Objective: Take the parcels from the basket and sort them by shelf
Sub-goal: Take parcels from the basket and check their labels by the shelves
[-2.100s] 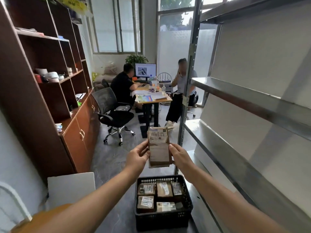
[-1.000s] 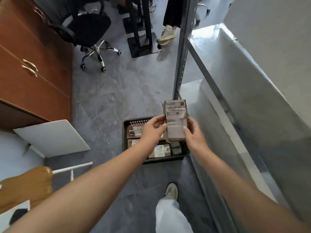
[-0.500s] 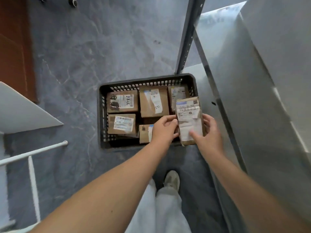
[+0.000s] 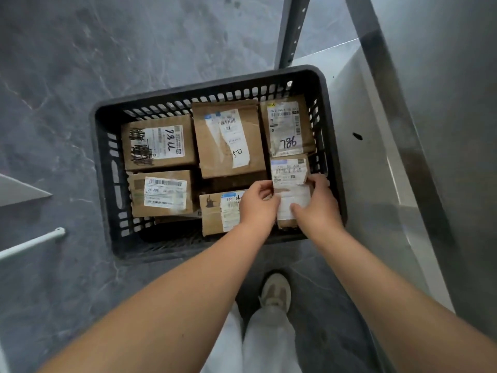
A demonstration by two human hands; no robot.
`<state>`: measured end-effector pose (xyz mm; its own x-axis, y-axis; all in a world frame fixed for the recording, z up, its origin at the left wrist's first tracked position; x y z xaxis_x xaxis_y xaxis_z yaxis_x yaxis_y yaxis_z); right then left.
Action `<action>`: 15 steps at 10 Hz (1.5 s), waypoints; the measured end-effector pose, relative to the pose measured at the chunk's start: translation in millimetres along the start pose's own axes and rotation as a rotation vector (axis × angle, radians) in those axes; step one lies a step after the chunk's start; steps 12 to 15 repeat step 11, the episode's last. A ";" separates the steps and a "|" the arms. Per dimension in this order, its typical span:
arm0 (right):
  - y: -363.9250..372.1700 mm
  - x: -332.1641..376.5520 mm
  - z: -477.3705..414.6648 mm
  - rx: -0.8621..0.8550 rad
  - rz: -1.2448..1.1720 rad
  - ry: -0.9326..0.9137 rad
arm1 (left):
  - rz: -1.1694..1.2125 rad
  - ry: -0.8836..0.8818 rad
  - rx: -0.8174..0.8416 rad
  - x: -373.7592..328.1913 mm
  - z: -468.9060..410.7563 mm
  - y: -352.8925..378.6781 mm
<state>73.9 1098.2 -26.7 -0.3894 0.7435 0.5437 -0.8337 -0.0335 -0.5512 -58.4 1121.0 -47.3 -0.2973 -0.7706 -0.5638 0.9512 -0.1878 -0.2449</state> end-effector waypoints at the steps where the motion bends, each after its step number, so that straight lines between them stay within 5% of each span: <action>1: 9.5 -8.8 -14.1 0.004 0.055 0.009 | -0.019 0.031 -0.014 9.7 -7.6 7.3; 4: 27.7 -29.5 -32.1 -0.011 0.262 -0.045 | -0.359 0.085 -0.074 7.0 -30.1 38.7; 6: 41.7 -29.2 -54.9 0.104 0.417 -0.066 | -0.606 -0.069 -0.042 -1.7 -40.8 49.6; 8: 44.2 -32.8 -60.5 0.160 0.437 -0.050 | -0.615 -0.023 0.123 6.9 -33.5 53.3; 11: 24.3 -5.1 -7.2 0.096 0.318 -0.141 | -0.378 0.060 0.092 -10.4 4.4 33.4; 15: 24.3 -5.1 -7.2 0.096 0.318 -0.141 | -0.378 0.060 0.092 -10.4 4.4 33.4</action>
Point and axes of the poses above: each hand's wrist, its own z-axis away from the middle knuckle, its own y-axis out of the palm, x = y × z, the point moved 5 cm from there along -z, towards the middle knuckle, and after that the axes turned 5 degrees about -z, right-handed, at the moved point
